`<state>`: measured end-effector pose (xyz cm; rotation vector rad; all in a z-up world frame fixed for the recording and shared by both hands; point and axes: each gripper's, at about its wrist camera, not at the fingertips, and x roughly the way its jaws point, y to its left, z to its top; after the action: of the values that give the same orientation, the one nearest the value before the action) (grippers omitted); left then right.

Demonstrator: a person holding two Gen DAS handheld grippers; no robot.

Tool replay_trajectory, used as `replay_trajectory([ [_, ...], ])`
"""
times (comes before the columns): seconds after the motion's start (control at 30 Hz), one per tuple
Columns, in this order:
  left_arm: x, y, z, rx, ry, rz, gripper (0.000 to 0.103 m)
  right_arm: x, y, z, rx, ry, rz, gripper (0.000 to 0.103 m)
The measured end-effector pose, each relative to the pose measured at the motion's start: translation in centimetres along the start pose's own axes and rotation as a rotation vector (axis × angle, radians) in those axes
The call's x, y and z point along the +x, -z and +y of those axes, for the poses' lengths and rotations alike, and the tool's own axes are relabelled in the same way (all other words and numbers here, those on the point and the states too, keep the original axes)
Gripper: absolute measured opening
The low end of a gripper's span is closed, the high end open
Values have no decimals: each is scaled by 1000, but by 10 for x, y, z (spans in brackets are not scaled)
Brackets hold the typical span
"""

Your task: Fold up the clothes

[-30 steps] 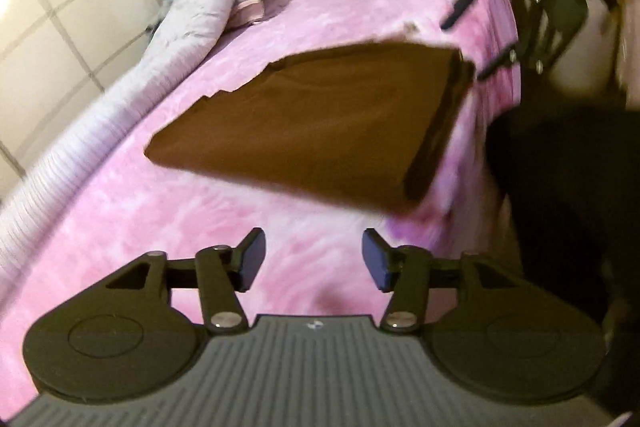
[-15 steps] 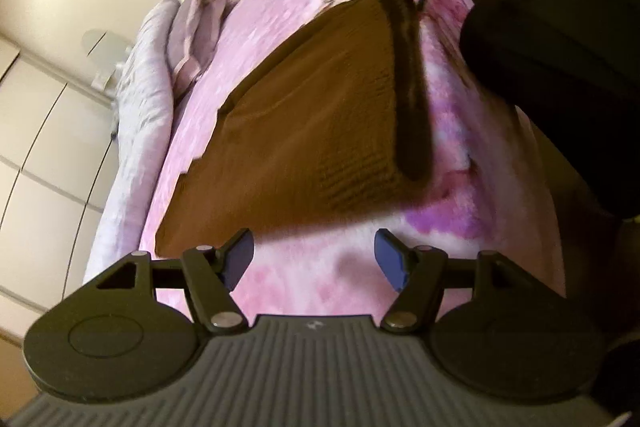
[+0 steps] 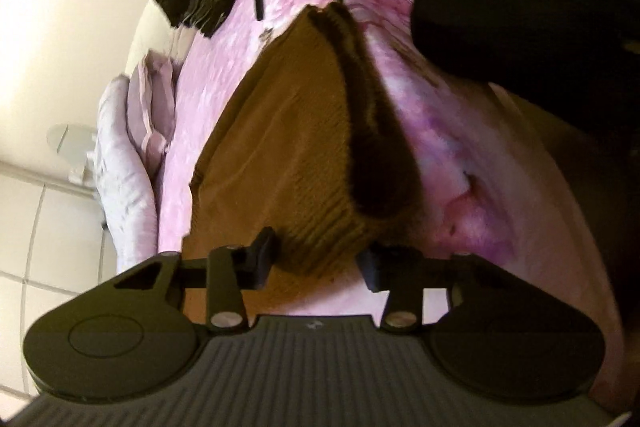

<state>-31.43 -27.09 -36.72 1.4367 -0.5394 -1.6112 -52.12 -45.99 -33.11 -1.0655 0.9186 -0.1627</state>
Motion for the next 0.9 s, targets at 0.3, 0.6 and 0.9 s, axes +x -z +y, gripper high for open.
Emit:
replay_trajectory([
  [0.3, 1, 4, 2, -93, -4, -14, 39, 15, -6, -5, -64, -12, -134, 65],
  [0.6, -12, 3, 32, -224, -1, 10, 12, -15, -18, -27, 32, -54, -126, 18],
  [0.9, -109, -10, 50, -376, 69, -45, 11, -98, -49, -60, 128, -55, -177, 16],
])
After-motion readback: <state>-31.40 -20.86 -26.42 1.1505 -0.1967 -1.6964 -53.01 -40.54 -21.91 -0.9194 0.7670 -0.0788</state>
